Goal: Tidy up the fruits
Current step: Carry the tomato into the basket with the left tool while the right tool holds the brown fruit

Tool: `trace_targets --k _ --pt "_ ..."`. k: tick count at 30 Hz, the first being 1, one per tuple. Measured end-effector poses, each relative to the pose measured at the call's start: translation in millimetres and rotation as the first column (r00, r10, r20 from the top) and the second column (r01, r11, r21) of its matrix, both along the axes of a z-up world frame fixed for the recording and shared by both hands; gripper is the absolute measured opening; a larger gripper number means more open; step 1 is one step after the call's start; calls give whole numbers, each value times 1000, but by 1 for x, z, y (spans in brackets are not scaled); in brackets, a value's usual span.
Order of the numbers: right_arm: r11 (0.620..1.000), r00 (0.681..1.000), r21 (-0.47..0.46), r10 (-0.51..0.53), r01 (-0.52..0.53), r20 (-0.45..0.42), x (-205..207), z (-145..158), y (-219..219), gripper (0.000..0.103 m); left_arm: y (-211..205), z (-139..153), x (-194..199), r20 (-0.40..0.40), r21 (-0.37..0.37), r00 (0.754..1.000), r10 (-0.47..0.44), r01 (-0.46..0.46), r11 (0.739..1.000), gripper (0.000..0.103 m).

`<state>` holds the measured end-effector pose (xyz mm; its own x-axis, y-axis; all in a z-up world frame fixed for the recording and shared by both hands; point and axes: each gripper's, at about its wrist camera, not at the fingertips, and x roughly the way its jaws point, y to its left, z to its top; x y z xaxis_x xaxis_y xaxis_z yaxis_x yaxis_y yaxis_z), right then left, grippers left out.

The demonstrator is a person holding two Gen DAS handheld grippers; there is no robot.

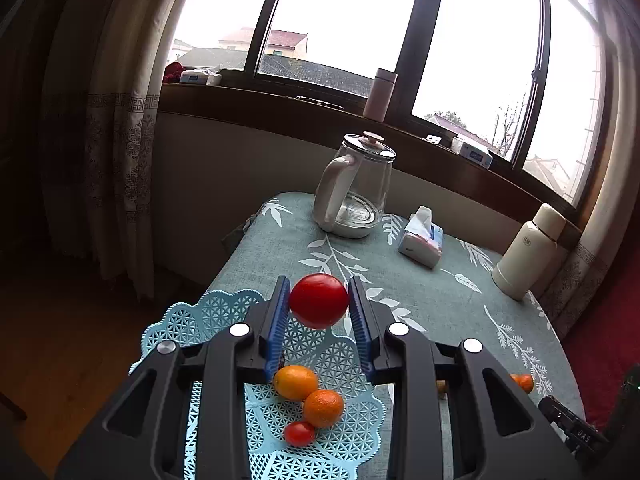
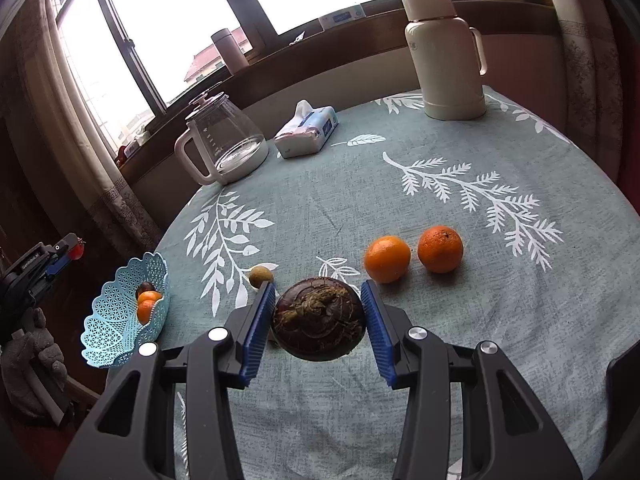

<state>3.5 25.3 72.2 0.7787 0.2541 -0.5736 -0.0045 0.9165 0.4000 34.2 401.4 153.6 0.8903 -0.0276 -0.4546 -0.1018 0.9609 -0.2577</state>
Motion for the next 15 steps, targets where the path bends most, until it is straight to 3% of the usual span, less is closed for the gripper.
trace_targets --k 15 --pt "999 999 -16 46 -46 8 -3 5 13 45 5 -3 2 -12 -18 1000 17 -17 1000 31"
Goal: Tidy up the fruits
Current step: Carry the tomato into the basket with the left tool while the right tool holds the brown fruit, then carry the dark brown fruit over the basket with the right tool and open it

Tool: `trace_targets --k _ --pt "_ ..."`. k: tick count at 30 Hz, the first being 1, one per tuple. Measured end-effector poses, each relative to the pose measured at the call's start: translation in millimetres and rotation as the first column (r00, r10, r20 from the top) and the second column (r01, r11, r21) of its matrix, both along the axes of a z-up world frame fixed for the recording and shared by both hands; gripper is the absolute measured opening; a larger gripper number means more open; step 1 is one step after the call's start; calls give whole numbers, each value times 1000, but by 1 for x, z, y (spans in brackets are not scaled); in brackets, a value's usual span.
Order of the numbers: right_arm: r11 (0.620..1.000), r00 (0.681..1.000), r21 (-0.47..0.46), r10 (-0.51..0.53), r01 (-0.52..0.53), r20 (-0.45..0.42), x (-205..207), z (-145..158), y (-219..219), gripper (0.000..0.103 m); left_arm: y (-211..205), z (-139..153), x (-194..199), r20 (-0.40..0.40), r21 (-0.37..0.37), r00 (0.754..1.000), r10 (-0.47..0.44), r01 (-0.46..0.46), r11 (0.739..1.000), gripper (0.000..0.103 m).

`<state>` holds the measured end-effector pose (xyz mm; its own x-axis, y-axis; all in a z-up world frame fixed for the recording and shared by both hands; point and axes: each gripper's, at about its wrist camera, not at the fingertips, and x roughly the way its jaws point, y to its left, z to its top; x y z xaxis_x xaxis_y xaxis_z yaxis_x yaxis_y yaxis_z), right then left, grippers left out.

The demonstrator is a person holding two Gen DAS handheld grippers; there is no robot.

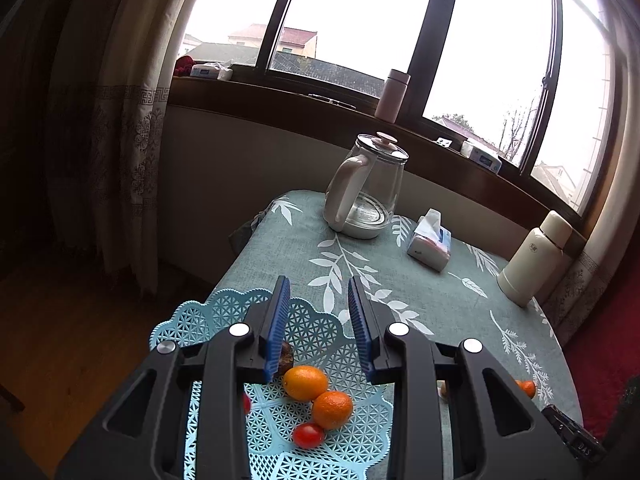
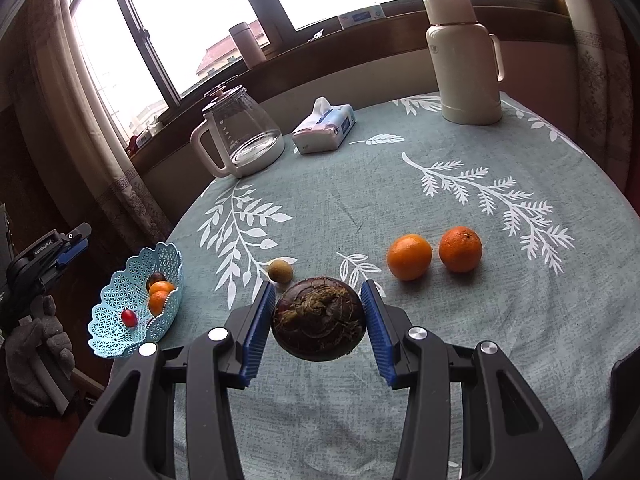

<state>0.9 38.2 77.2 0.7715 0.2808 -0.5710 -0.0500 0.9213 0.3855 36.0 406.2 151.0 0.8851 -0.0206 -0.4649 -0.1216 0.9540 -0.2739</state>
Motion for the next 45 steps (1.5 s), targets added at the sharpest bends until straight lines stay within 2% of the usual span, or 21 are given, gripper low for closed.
trace_targets --k 1,3,5,11,18,24,31,40,45 --pt "1000 1000 -1 2 -2 -1 0 0 1 45 1 0 0 0 -5 1000 2 -2 1000 32" --pt "1000 1000 -4 7 -7 -1 0 1 3 45 4 1 -1 3 -20 1000 11 -10 1000 43" --pt "1000 1000 -8 15 -15 1 0 2 6 45 9 2 -4 16 -34 999 30 -29 999 67" --pt "998 998 -29 56 -56 12 -1 9 22 45 25 12 -14 51 -57 997 53 -50 997 82" --pt "983 983 -27 183 -183 14 9 25 65 45 35 18 -22 75 -78 995 61 -55 995 85" --pt "951 951 -33 309 -309 14 19 38 118 45 41 23 -27 93 -74 993 75 -68 995 85" --pt "910 911 -45 411 -413 -39 33 33 178 45 46 27 -31 106 -96 992 75 -64 993 85" --pt "873 876 -80 472 -480 -101 55 19 229 46 46 28 -30 112 -105 992 64 -52 993 85" --pt "882 883 -65 461 -467 -91 55 19 226 46 48 27 -30 113 -112 991 68 -55 992 85"
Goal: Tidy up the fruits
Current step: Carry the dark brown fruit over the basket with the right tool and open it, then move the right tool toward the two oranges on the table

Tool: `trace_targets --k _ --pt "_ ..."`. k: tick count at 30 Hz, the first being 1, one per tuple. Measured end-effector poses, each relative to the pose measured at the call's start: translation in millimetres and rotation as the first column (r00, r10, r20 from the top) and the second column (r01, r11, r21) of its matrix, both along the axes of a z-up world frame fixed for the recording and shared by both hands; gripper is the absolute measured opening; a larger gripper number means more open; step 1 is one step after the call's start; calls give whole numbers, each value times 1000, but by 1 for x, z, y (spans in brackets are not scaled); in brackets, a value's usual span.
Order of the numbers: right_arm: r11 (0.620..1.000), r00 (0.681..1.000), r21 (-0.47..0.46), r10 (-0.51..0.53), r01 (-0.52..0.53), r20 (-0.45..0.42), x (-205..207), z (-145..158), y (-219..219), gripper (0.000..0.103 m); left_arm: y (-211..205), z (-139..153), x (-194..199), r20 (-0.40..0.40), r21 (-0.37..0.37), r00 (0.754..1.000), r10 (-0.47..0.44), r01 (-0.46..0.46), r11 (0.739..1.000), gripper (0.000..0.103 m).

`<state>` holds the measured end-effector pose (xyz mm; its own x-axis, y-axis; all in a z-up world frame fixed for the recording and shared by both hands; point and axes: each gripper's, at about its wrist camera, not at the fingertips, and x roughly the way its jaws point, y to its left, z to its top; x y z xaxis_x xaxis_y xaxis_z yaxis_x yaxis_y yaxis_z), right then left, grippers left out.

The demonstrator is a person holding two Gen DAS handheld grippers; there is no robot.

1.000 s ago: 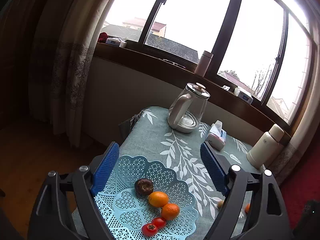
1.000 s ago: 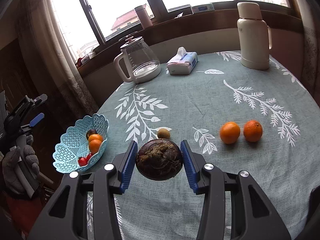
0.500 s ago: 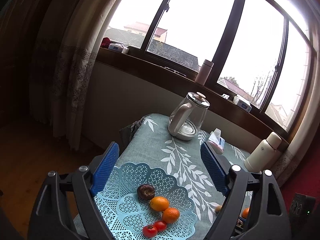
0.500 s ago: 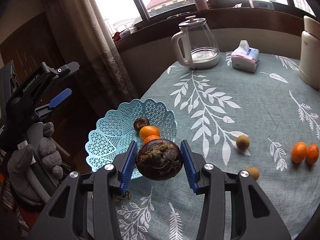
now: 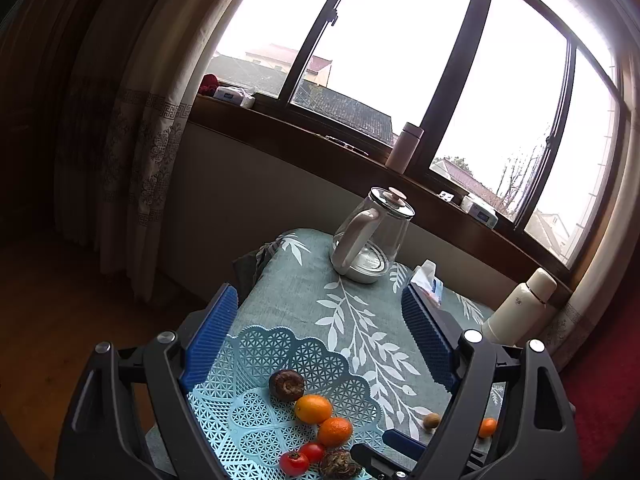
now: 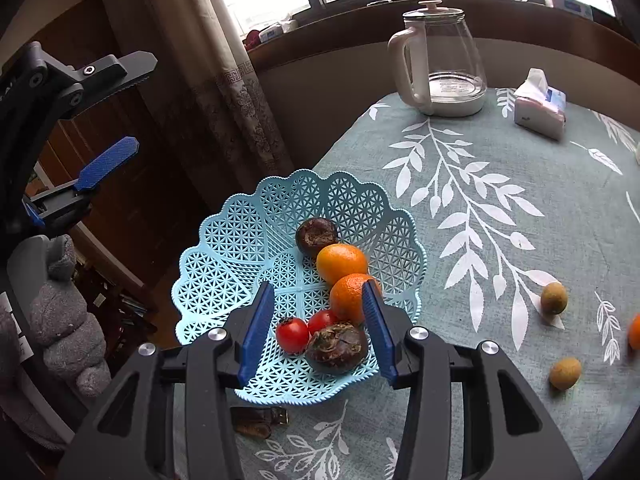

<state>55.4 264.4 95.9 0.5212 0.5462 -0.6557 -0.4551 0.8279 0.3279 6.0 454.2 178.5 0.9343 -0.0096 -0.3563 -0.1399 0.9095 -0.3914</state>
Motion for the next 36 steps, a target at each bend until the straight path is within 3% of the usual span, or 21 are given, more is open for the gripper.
trace_targets --k 11,36 --pt "998 998 9 -55 54 27 -7 0 -16 46 -4 0 1 2 7 1000 -16 16 1000 86" --pt "986 986 44 -163 164 -13 -8 -14 -55 48 -30 1 3 -2 52 997 -78 78 996 91"
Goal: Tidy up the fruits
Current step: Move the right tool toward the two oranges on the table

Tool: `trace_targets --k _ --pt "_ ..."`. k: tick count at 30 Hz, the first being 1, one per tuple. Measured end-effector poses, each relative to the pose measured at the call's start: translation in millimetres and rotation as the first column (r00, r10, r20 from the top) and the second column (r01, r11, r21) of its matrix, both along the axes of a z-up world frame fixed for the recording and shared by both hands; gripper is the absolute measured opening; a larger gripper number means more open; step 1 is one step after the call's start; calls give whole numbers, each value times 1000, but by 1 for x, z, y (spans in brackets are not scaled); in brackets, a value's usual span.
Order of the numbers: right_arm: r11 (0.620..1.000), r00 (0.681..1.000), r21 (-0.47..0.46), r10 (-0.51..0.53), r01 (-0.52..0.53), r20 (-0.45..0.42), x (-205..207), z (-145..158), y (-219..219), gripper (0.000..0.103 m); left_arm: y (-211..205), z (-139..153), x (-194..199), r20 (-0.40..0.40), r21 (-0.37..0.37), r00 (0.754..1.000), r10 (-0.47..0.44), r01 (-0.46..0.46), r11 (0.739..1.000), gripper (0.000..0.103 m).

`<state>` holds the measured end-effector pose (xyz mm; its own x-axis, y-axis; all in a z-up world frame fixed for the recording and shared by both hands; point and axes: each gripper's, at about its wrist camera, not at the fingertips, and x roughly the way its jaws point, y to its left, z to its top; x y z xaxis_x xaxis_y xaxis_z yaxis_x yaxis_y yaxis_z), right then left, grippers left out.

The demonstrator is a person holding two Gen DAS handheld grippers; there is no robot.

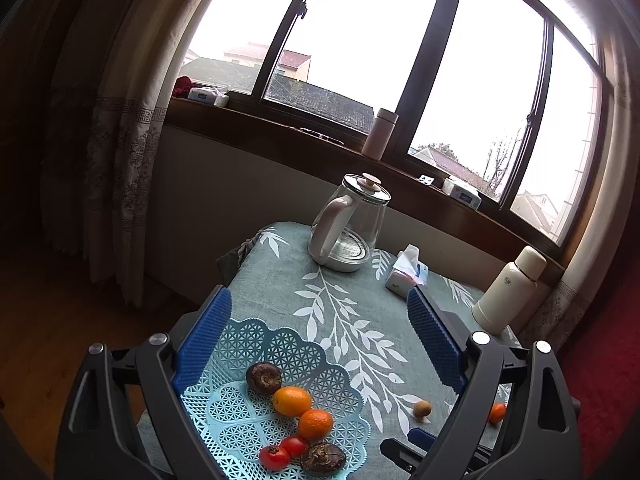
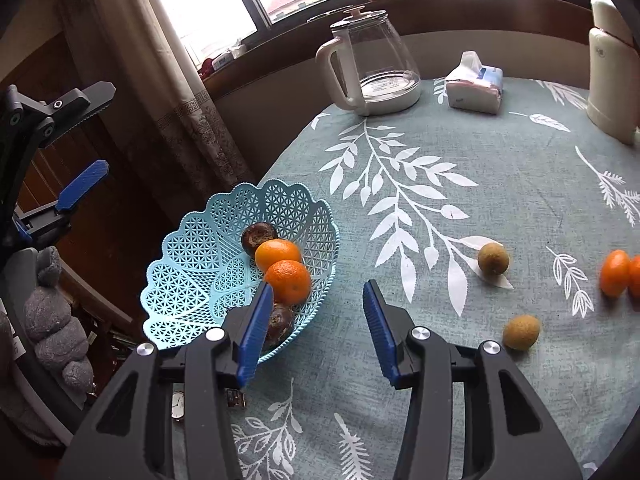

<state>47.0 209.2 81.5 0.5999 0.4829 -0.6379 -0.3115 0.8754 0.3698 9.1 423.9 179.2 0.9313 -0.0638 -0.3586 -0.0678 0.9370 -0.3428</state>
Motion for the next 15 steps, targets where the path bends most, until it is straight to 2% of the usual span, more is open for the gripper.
trace_targets --k 15 --pt "995 995 21 -96 96 8 -1 -1 -36 52 -16 -2 2 -9 22 1000 -29 29 999 91"
